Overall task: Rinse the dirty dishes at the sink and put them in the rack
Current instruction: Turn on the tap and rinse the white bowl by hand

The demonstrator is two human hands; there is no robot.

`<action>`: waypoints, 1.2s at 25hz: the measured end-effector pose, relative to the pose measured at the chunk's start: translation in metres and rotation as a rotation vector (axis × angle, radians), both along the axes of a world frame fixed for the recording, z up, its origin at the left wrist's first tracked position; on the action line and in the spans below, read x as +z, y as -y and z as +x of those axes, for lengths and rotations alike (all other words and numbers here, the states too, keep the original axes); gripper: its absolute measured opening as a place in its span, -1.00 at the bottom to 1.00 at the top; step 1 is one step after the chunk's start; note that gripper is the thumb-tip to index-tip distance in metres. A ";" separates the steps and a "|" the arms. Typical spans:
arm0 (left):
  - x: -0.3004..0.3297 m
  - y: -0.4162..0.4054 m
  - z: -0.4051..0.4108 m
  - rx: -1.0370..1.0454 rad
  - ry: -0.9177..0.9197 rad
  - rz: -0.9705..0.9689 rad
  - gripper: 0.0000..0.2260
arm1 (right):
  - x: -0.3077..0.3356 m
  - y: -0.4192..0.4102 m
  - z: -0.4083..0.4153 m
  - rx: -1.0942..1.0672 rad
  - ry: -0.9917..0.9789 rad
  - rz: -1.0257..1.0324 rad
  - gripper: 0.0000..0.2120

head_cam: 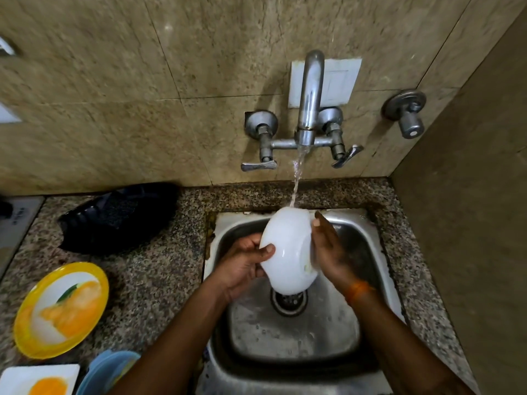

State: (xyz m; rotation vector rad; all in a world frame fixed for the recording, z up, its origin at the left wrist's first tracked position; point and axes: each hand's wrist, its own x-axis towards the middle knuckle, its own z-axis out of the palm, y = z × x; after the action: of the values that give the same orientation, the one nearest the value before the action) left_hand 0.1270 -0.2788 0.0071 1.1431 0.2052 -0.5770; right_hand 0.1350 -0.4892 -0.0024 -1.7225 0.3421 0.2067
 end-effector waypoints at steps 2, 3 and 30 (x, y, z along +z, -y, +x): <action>0.002 0.016 0.007 0.004 0.044 0.048 -0.69 | 0.011 -0.020 0.001 0.161 0.193 -0.435 -0.34; 0.002 0.019 0.011 0.017 0.062 0.066 -0.69 | 0.016 -0.031 0.000 0.272 0.335 -0.635 -0.31; 0.020 0.076 0.069 0.020 1.015 1.275 -0.60 | 0.030 -0.040 0.016 -0.529 0.090 0.247 -0.63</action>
State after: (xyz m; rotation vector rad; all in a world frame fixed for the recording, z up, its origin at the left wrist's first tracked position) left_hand 0.1959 -0.3549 0.0275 2.5074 -0.3684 0.3165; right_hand 0.1514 -0.4497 0.0277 -1.3410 0.6621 -0.2071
